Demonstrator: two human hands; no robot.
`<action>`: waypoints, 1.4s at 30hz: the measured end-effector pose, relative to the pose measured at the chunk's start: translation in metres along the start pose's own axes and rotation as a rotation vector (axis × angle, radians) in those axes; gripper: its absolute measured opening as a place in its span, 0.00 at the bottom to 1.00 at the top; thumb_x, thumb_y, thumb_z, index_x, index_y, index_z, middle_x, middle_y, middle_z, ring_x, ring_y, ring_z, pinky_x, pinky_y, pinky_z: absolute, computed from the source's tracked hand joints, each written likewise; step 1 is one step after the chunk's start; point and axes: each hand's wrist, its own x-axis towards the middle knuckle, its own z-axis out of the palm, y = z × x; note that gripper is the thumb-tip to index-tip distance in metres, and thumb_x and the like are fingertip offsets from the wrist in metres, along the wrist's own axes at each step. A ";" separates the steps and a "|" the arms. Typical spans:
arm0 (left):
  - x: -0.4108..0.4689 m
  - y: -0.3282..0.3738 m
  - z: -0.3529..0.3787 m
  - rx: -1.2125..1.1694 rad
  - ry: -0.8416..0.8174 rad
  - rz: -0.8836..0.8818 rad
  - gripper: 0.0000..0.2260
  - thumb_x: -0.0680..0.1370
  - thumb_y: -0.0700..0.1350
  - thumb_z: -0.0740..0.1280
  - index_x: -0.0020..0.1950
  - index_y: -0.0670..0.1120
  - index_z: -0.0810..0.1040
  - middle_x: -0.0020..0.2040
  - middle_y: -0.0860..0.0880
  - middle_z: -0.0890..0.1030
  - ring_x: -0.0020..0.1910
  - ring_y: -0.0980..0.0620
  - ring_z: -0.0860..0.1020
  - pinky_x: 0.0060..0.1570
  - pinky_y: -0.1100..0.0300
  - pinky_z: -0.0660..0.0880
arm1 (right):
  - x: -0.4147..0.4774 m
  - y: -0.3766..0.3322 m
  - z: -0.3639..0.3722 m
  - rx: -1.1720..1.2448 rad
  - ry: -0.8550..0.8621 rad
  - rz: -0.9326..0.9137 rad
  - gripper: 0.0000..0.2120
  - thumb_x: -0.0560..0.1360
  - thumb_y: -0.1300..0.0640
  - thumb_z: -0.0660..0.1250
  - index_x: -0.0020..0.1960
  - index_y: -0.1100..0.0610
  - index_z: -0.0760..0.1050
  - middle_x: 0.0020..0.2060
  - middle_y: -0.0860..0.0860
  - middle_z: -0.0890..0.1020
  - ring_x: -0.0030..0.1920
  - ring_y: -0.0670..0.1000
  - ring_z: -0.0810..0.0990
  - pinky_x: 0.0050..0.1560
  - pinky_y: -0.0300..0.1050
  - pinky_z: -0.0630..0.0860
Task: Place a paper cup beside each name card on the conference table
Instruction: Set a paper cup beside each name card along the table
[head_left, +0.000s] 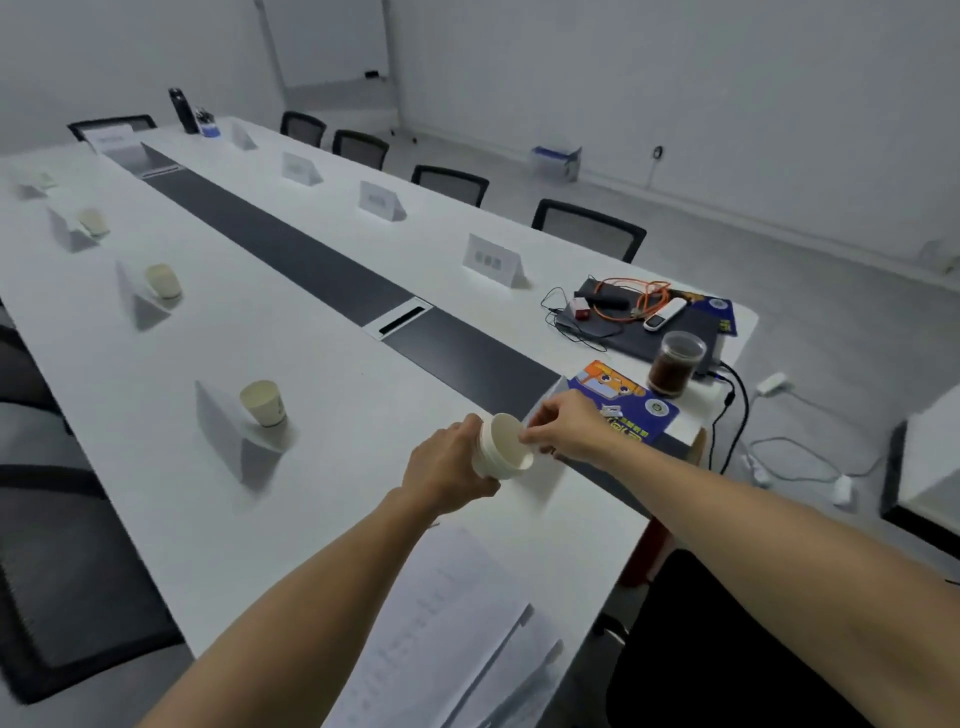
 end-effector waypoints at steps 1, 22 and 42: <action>0.002 -0.005 0.000 -0.006 0.001 -0.017 0.27 0.66 0.54 0.76 0.60 0.51 0.69 0.53 0.52 0.80 0.47 0.48 0.77 0.41 0.54 0.75 | 0.006 -0.003 0.005 0.009 -0.022 0.000 0.09 0.70 0.57 0.78 0.45 0.60 0.81 0.39 0.55 0.85 0.36 0.48 0.82 0.33 0.40 0.79; 0.097 -0.073 0.023 0.021 -0.126 -0.294 0.24 0.67 0.53 0.74 0.57 0.51 0.69 0.50 0.52 0.79 0.45 0.48 0.77 0.37 0.58 0.69 | 0.172 0.009 0.046 0.079 -0.237 0.038 0.06 0.71 0.61 0.75 0.45 0.64 0.83 0.40 0.57 0.84 0.34 0.52 0.82 0.33 0.42 0.81; 0.128 -0.120 0.060 -0.015 -0.226 -0.498 0.26 0.67 0.53 0.74 0.60 0.51 0.68 0.52 0.51 0.78 0.49 0.47 0.76 0.44 0.53 0.74 | 0.288 0.075 0.035 -0.408 -0.127 0.201 0.10 0.73 0.60 0.73 0.51 0.63 0.79 0.43 0.58 0.84 0.45 0.57 0.85 0.47 0.53 0.83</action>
